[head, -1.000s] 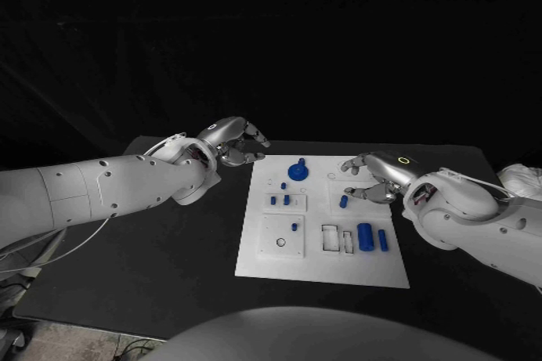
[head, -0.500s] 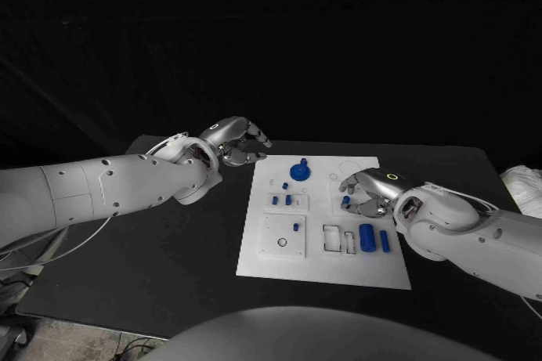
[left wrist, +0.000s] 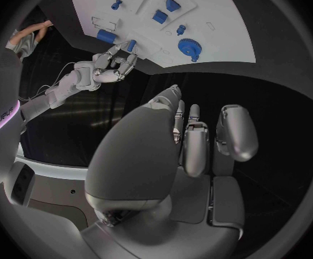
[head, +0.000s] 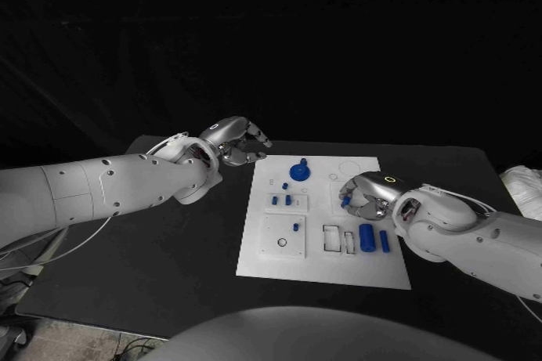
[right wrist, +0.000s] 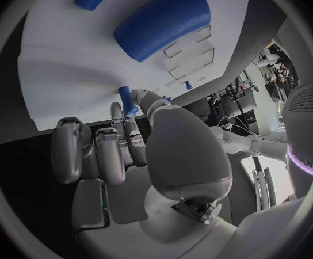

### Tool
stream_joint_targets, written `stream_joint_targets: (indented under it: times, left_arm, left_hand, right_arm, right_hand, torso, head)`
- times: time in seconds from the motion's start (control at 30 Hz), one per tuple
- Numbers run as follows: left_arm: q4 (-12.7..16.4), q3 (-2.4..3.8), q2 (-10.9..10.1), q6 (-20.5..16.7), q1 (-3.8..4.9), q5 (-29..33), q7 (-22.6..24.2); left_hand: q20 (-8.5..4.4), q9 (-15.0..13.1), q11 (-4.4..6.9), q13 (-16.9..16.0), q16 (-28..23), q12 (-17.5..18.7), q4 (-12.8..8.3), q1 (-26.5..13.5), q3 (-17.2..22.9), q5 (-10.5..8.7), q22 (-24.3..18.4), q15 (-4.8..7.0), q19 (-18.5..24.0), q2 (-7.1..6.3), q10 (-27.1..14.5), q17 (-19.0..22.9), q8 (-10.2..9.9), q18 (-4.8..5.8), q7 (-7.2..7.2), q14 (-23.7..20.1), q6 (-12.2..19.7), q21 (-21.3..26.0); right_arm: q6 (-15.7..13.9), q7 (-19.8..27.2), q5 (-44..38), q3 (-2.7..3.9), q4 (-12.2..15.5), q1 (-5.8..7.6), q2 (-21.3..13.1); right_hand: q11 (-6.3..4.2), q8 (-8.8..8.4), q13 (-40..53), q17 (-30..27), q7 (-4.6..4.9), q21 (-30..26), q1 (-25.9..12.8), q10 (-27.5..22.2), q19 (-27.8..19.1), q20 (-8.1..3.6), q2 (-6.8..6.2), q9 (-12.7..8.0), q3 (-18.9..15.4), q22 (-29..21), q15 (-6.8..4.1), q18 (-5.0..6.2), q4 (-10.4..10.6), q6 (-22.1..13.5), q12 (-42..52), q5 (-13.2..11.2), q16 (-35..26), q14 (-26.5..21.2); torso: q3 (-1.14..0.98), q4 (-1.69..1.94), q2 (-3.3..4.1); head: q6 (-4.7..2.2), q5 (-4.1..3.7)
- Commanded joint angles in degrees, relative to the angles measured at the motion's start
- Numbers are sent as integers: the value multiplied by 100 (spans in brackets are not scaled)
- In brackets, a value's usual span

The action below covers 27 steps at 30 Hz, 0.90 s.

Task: Assemble the parts on the task board

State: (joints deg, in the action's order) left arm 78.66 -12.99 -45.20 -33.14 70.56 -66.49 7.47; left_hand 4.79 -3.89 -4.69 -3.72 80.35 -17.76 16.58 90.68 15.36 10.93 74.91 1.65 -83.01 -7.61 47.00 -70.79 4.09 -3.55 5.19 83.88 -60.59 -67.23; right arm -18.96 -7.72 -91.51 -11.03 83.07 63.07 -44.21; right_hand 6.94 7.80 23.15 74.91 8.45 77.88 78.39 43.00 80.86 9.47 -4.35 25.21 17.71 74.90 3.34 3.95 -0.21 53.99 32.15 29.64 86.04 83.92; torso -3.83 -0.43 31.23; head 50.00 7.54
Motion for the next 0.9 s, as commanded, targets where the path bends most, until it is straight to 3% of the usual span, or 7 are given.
stream_joint_targets:
  times: [0.03,0.53,0.9]
  left_arm:
    - [-3,4,18,80,1,25,-6]
    - [-35,3,50,162,-25,25,-45]
    - [-36,3,37,182,-51,25,-54]
  left_hand:
    - [9,-5,-26,5,-22,-12,-12,13,50,15,912,-46,36,59,-5,13,-15,-92,-17,116,-34,28]
    - [16,-2,-39,2,-37,-32,-25,62,85,47,907,-56,47,71,36,44,-22,-96,-8,103,-25,52]
    - [20,-2,-46,3,-46,-36,-26,81,102,65,904,-63,53,77,49,62,-23,-98,-2,95,-23,67]
  right_arm:
    - [114,171,35,-1,-30,-26,47]
    - [79,230,40,-1,-183,-70,162]
    - [-212,294,86,0,-107,-64,112]
  right_hand:
    - [-4,65,-15,537,4,-30,77,78,-2,-49,-12,85,99,1058,-53,-50,-63,60,-40,117,-23,90]
    - [-89,319,-16,533,36,17,173,403,12,-125,47,503,345,1069,-131,-56,-315,72,16,228,-22,93]
    - [-118,407,0,523,39,37,185,525,19,-152,81,653,382,1074,-158,-59,-375,83,55,199,-26,92]
  torso:
    - [-2,-2,5]
    - [0,0,2]
    - [-2,5,-1]
  head:
    - [0,9]
    - [0,23]
    - [0,68]
